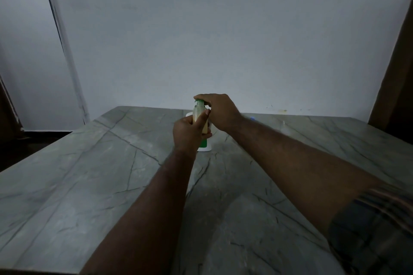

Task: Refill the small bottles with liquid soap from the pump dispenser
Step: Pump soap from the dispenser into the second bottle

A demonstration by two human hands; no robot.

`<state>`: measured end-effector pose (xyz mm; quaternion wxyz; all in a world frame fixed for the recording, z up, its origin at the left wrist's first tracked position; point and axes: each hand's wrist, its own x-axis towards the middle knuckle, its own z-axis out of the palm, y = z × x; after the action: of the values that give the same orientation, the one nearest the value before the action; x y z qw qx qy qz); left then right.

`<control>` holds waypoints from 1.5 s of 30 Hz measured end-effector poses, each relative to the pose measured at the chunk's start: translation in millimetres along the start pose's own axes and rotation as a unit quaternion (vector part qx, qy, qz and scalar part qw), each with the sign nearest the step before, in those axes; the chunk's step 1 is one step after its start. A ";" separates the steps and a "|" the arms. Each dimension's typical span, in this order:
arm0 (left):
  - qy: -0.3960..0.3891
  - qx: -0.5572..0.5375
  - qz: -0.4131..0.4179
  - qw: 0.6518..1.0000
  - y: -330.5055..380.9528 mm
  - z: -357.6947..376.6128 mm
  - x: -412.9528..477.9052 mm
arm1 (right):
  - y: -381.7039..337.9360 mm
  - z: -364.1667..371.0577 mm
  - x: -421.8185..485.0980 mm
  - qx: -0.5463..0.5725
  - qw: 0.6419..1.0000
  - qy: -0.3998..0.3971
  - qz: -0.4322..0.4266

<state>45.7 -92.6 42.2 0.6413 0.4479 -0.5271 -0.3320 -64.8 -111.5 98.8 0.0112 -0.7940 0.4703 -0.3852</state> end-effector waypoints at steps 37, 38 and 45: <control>0.000 -0.023 0.000 1.000 3.4 -0.9 -1.4 | 4.3 6.2 -3.6 0.029 0.999 0.037 -0.020; 0.000 -0.020 -0.001 1.000 3.4 -1.2 -1.3 | 3.8 6.0 -3.3 0.027 0.999 0.036 -0.019; 0.001 -0.013 -0.008 1.000 4.4 -2.9 2.0 | 2.0 -0.2 6.4 0.009 1.000 0.009 -0.014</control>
<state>48.8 -92.0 46.9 0.6449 0.4444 -0.5182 -0.3436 -64.7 -117.4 102.0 0.0087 -0.7969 0.4556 -0.3966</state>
